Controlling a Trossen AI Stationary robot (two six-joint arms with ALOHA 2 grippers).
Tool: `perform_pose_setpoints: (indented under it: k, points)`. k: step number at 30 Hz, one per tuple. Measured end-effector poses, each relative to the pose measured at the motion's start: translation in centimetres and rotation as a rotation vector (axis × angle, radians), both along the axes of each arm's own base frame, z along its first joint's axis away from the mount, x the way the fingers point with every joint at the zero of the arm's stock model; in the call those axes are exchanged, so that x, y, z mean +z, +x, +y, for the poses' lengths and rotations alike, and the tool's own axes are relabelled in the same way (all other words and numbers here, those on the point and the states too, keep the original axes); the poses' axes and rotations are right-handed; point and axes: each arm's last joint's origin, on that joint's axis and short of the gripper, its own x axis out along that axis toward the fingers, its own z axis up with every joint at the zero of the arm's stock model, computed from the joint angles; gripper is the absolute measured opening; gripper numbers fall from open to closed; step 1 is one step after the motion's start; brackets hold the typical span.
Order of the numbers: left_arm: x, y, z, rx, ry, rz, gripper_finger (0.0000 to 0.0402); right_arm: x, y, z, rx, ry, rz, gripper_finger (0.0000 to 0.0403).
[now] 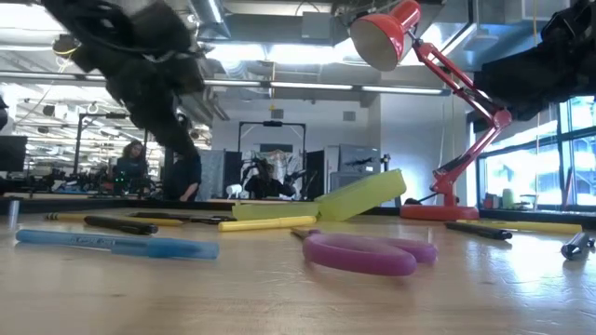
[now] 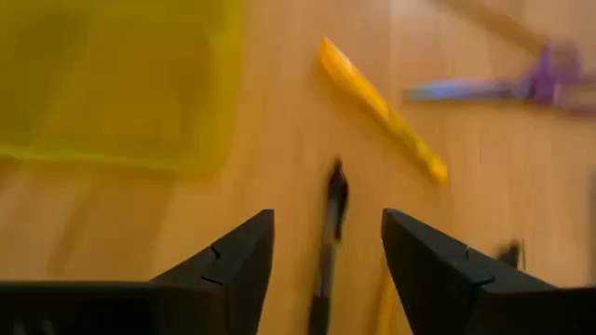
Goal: Pick & place school supplies into a supply box
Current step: Put the black pen into the yellow supply box
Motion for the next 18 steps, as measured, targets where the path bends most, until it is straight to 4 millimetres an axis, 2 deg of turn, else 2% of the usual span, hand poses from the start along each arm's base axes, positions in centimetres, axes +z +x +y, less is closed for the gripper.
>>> perform_pose_setpoints:
  k: [7,13,18]
  points:
    - [-1.8,3.6,-1.4,-0.183,0.078,0.158,0.0194,0.0,0.0,0.0,-0.005,0.009,-0.001,0.0177]
    - [-3.5,5.1,-1.8,-0.160,0.160,0.255,0.0194,0.0,0.0,0.0,-0.001,0.035,-0.005,0.0177]
    - [-4.8,5.6,-1.7,-0.133,0.139,0.310,0.0194,0.0,0.0,0.0,0.005,0.061,-0.012,0.0177]
